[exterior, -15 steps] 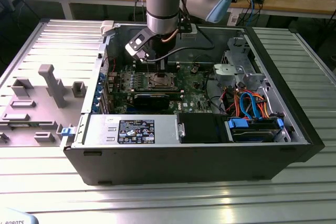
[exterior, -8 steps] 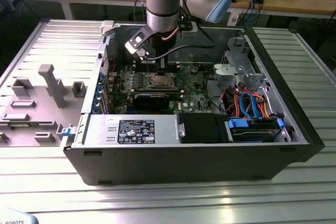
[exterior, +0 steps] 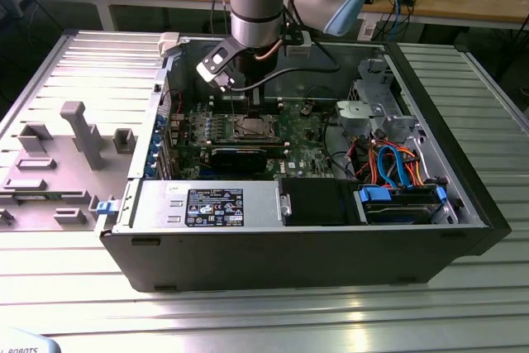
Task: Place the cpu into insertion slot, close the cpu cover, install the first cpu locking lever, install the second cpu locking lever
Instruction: 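Install the first cpu locking lever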
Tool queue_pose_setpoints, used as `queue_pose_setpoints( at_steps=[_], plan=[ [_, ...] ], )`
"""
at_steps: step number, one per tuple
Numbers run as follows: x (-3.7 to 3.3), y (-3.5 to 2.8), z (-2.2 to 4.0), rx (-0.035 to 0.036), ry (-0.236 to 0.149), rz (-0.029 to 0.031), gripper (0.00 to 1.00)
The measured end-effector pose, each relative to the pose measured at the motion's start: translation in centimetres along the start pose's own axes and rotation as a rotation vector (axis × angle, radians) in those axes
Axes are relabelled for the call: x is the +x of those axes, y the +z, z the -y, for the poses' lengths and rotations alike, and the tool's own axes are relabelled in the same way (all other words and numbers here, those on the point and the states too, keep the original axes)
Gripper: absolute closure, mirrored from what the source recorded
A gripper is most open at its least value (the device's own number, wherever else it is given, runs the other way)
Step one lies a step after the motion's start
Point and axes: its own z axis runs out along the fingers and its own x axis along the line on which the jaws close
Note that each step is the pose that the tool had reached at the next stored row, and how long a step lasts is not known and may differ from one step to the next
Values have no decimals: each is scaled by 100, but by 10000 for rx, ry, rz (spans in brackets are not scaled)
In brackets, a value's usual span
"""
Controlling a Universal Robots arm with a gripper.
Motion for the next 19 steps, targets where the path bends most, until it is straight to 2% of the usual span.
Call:
queue_pose_setpoints(
  at_steps=[8,19],
  plan=[
    [6,-74,-3,0,0,0,89],
    [6,-83,-2,3,0,4,89]
  ],
)
